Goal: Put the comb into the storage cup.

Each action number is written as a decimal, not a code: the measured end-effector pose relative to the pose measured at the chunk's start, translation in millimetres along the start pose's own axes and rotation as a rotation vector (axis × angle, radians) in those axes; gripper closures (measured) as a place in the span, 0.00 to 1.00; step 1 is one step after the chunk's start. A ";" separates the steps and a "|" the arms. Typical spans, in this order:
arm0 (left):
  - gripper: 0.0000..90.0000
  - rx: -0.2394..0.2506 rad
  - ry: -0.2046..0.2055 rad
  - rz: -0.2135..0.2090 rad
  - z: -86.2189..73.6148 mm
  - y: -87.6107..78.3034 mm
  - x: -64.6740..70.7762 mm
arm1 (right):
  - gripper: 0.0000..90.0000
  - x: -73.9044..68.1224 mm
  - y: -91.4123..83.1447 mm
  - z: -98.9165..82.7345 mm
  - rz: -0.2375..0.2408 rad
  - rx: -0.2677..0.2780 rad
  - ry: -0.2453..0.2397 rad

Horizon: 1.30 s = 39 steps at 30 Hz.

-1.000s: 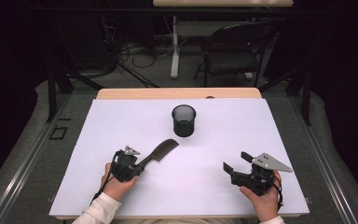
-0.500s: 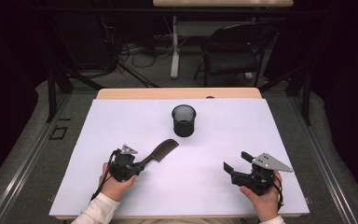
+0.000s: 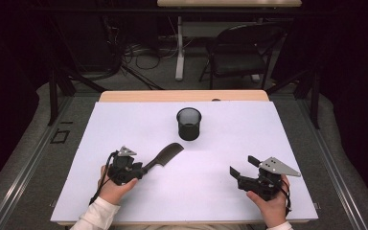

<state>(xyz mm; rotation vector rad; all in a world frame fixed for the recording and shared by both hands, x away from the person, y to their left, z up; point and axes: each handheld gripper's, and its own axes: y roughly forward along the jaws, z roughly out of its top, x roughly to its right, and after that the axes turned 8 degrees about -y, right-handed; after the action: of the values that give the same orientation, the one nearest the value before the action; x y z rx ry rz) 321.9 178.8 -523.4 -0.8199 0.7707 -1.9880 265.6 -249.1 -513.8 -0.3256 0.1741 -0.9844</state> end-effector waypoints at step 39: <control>0.28 -0.044 0.087 -0.067 26.0 -12.5 -9.3 | 0.20 0.0 1.0 -0.7 -0.001 -0.010 0.001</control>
<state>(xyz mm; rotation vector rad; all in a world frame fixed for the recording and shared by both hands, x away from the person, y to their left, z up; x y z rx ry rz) 340.3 187.1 -500.8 -0.7982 0.8506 -2.0840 266.2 -248.7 -514.8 -0.3347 0.1803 -0.9850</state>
